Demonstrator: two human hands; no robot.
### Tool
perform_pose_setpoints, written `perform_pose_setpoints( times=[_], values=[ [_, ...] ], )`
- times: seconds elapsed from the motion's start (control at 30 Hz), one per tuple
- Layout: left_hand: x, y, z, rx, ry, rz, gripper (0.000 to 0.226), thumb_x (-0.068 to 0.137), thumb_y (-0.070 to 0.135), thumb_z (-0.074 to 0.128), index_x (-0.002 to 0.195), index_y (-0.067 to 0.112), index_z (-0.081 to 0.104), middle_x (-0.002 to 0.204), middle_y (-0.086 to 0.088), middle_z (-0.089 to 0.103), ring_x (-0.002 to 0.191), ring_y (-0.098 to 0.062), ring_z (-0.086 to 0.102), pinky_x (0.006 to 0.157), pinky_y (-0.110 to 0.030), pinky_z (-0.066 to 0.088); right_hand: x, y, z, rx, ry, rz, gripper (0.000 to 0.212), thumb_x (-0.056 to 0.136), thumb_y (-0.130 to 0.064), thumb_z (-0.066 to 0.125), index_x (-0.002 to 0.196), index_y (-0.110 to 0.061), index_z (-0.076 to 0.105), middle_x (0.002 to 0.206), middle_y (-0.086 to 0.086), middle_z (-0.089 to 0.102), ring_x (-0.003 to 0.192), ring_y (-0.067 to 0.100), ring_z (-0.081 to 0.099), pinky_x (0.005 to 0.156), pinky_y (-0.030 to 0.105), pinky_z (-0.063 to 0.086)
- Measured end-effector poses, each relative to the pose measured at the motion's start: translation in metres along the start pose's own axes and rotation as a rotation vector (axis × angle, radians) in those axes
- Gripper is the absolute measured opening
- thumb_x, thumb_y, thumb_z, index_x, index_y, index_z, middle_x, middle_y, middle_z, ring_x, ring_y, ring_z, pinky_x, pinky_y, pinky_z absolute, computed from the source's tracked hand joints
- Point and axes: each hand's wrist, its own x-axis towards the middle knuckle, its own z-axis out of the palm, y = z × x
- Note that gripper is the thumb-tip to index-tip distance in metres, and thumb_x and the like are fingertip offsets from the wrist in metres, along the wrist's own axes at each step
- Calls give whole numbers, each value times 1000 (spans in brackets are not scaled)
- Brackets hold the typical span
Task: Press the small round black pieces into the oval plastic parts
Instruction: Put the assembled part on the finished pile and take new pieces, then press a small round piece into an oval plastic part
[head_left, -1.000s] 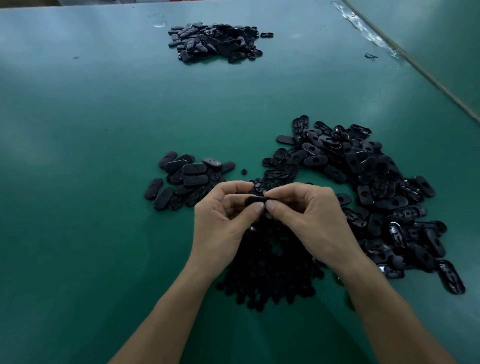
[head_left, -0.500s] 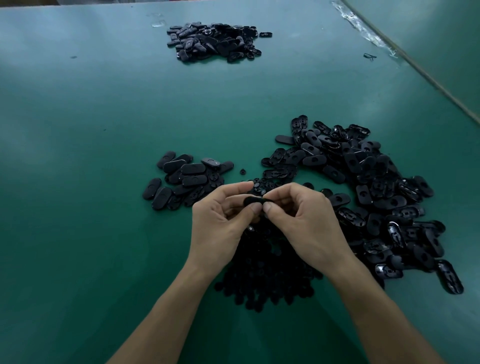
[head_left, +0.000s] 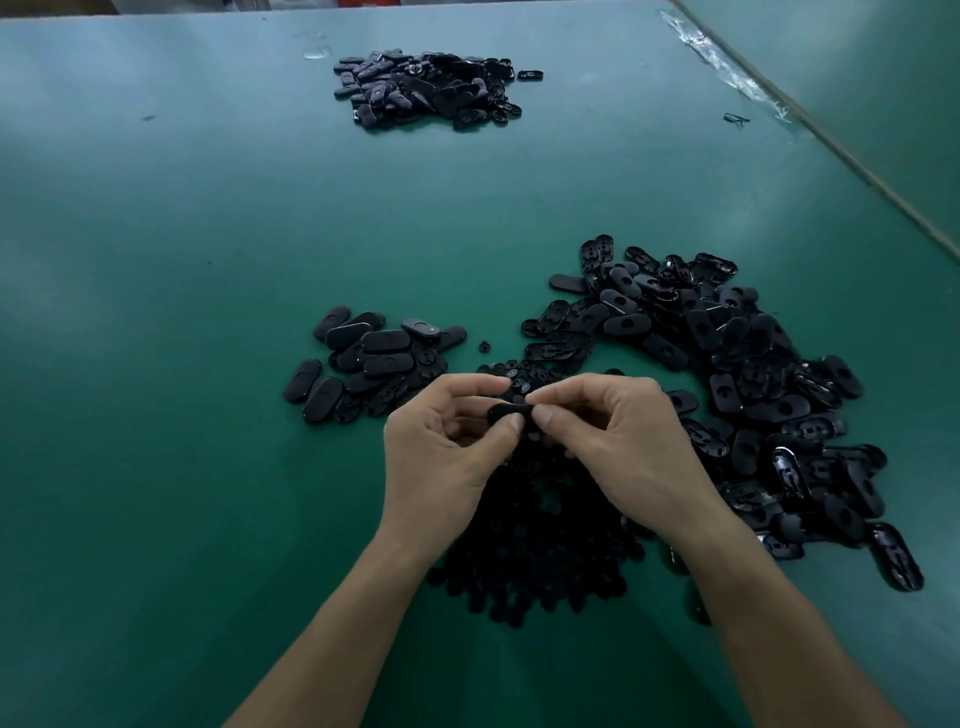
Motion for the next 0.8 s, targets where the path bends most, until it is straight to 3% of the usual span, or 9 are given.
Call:
perform_pose_setpoints(
  times=[0.07, 0.13, 0.23, 0.37, 0.53, 0.7, 0.8],
  values=[
    [1, -1, 0, -16, 19, 21, 23, 81, 10, 77, 92, 30, 75, 79, -1, 73, 68, -16, 69, 63, -28, 59, 3, 1, -4, -121, 91, -39, 10, 93, -23, 69, 98, -28, 77, 81, -15, 73, 78, -2, 67, 70, 10, 50],
    [2, -2, -2, -81, 51, 35, 26, 87, 4, 74, 90, 29, 76, 80, -1, 73, 72, -17, 71, 63, -24, 57, 8, 3, -11, -305, 184, -56, 19, 95, -19, 66, 112, -23, 74, 96, -12, 71, 83, -3, 63, 77, 7, 48],
    [5, -1, -4, -201, 123, 7, 27, 92, 1, 68, 91, 26, 77, 84, -2, 74, 78, -17, 71, 68, -23, 56, 16, 11, -25, -602, 183, 27, 36, 98, -24, 63, 133, -17, 63, 122, 4, 62, 114, 19, 54, 104, 31, 45],
    [12, -1, -5, -455, 239, -110, 25, 97, -3, 58, 110, 14, 70, 95, 1, 74, 90, -13, 70, 77, -25, 58, 18, 16, -32, -738, 116, 148, 48, 95, -40, 63, 137, -17, 58, 131, 10, 54, 126, 28, 41, 107, 40, 37],
    [16, 3, -7, -551, 325, -188, 62, 95, -6, 59, 150, 9, 38, 114, 5, 67, 113, -5, 66, 91, -22, 55, 17, 17, -30, -643, 154, 119, 38, 89, -33, 73, 125, -22, 62, 115, 2, 56, 116, 23, 46, 96, 33, 39],
    [15, 0, -7, -440, 286, -182, 83, 93, -8, 61, 160, 17, 18, 113, 20, 69, 122, 3, 59, 94, -19, 53, 15, 14, -27, -377, 234, 49, 18, 87, -20, 77, 92, -28, 61, 84, -13, 63, 78, 5, 59, 62, 12, 46],
    [14, -4, -9, -390, 268, -171, 89, 93, -8, 62, 160, 24, 14, 148, 7, 47, 129, 4, 53, 95, -19, 51, 13, 11, -26, -230, 267, -6, 21, 86, -16, 78, 84, -29, 62, 80, -12, 66, 75, 1, 62, 66, 10, 49]
  ],
)
